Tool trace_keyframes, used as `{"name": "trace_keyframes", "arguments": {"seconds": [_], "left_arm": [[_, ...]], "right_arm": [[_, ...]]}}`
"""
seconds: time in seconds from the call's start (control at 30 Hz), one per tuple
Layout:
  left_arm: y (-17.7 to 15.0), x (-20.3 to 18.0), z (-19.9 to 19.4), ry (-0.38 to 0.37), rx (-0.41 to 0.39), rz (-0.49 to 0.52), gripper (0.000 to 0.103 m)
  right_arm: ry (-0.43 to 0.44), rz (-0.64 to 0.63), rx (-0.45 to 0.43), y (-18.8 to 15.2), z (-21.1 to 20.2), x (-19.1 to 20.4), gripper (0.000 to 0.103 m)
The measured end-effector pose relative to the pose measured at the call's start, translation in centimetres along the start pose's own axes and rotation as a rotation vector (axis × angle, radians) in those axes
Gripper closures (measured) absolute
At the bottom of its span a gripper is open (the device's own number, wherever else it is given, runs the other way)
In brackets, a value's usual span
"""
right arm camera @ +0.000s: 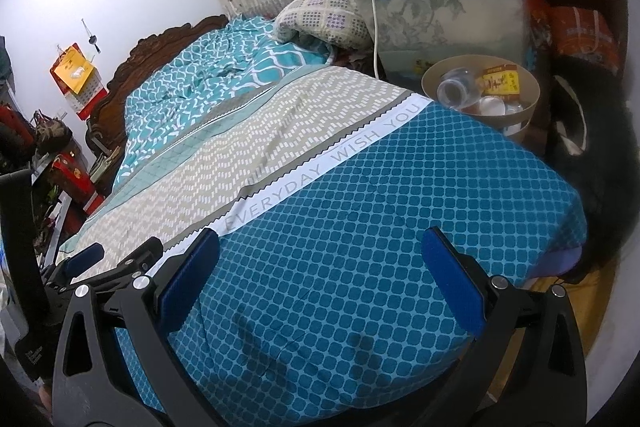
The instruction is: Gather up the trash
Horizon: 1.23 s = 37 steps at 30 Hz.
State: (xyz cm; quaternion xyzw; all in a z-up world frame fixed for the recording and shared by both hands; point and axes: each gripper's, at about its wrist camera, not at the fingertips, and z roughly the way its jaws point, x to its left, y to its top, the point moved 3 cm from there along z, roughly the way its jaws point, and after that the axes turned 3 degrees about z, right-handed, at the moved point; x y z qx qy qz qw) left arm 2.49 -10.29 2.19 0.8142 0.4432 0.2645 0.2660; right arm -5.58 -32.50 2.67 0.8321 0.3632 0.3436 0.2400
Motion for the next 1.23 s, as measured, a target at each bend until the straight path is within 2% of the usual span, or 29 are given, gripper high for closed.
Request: {"name": "trace_keyframes", "arguments": {"seconds": [0.63, 0.97, 1.23], "left_arm": [[0.1, -0.1, 0.0, 0.002, -0.001, 0.006, 0.009], [0.2, -0.5, -1.2, -0.018, -0.05, 0.022, 0.009], [0.4, -0.3, -1.5, -0.038, -0.058, 0.011, 0.009]], "right_arm": [[0.006, 0.002, 0.007, -0.1, 0.3, 0.3, 0.003], [0.008, 0.006, 0.012, -0.2, 0.6, 0.2, 0.003], [0.012, 0.024, 0.013, -0.5, 0.8, -0.3, 0.003]]}}
